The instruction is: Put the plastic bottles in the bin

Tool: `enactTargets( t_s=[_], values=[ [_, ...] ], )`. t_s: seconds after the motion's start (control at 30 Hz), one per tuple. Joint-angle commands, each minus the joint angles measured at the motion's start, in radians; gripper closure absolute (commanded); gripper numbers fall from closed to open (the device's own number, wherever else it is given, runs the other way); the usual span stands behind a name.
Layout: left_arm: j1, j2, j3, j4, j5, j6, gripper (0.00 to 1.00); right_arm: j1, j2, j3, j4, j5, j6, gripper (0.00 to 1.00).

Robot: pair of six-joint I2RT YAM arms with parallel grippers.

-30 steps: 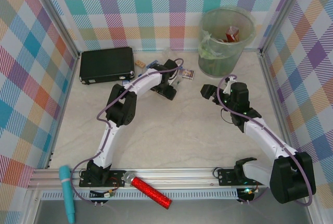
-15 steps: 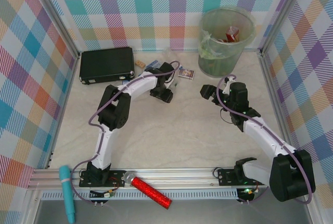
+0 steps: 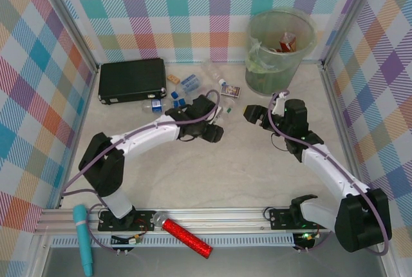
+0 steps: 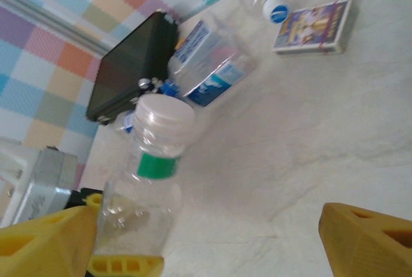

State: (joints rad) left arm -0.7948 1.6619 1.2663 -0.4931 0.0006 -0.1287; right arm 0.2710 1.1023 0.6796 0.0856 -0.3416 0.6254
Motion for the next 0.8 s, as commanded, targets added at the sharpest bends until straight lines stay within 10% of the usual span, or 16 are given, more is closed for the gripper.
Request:
enactTargets(
  t_s=[0.0,0.77],
  values=[
    [-0.048,-0.097,-0.071,0.106,-0.037,-0.050,0.44,0.008,-0.043,0.015,-0.015,-0.110,0.037,0.16],
    [-0.214,-0.280,-0.223,0.242,-0.088,-0.085,0.43,0.030,0.029,0.115,-0.023,-0.370,0.191,0.31]
  ],
)
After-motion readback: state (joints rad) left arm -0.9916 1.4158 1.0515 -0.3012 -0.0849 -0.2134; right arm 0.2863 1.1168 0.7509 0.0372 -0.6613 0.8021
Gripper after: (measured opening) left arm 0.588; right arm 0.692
